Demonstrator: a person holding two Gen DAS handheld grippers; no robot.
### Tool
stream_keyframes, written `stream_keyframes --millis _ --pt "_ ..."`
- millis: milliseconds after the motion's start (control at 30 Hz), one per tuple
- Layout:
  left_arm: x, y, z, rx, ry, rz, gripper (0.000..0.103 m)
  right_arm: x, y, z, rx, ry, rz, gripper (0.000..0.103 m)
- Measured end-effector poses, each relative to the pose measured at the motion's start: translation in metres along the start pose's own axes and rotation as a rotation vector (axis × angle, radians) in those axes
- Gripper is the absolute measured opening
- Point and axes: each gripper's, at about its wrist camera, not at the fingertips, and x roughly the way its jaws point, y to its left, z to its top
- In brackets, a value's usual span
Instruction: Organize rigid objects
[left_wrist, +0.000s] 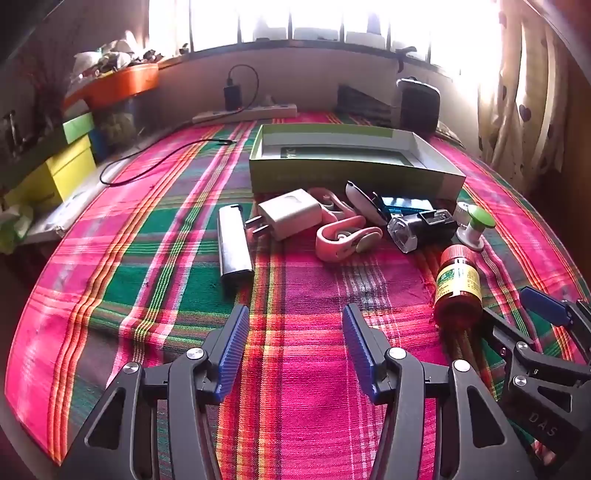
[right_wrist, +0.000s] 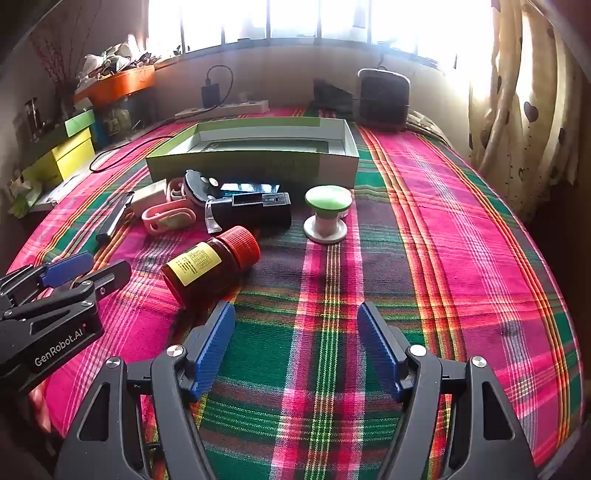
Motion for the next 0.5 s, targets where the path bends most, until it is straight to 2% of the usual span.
stream_keyframes --millis 500 --pt "-0.0015 0.0007 0.0026 0.003 0.003 0.004 0.052 -0.0009 0.0002 0.0004 0.001 0.001 0.0 0.069"
